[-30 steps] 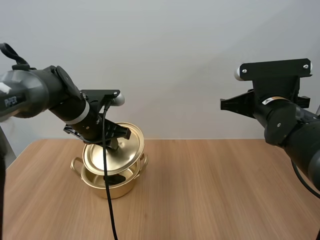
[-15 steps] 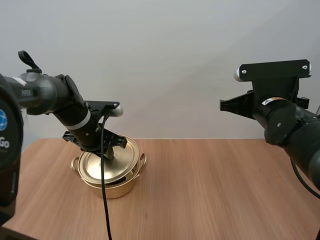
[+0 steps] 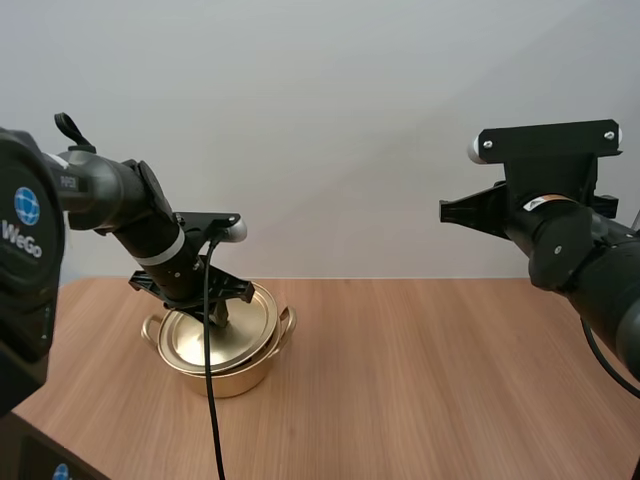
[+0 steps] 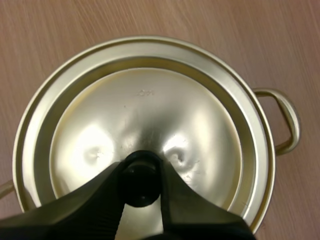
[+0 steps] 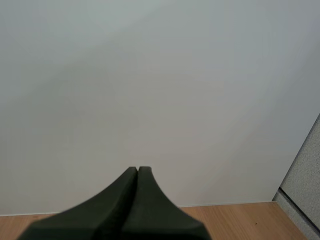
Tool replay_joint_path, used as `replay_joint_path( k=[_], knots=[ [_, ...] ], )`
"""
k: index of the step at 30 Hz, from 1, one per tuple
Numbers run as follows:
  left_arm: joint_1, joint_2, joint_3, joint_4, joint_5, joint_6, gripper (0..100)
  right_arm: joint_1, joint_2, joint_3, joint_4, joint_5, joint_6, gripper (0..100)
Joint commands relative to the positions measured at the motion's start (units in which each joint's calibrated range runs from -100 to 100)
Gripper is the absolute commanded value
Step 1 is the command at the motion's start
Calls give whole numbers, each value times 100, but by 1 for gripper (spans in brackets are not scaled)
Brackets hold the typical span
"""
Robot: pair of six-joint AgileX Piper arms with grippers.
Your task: Open the pot, put the car inside, and close it
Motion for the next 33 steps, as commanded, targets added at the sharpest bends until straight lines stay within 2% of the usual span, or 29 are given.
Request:
replay_joint_path(
  k=[1,11,12,14,20,22,29,33],
  knots=[
    [-2,18,5,2,-30,-2,0,-5,12,-2,-1,-4,-2,0],
    [-2,138,5,-86,-51,135,0,-5,12,-2,-1,15,-2,0],
    [-2,138,5,-99,-51,142,4,-5,12,-2,-1,15,-2,0],
    [-2,138,5,-165,-51,153,15,-5,12,-2,-1,15,-2,0],
    [-2,138,5,-242,-34,141,75,-5,12,-2,-1,15,-2,0],
    [-2,138,5,-242,-34,118,86,-5,12,-2,-1,15,-2,0],
    [-2,124,5,-242,34,119,87,-5,12,-2,-1,15,-2,0],
    [-2,-131,5,-413,-493,131,87,-5,12,-2,-1,15,-2,0]
  ],
)
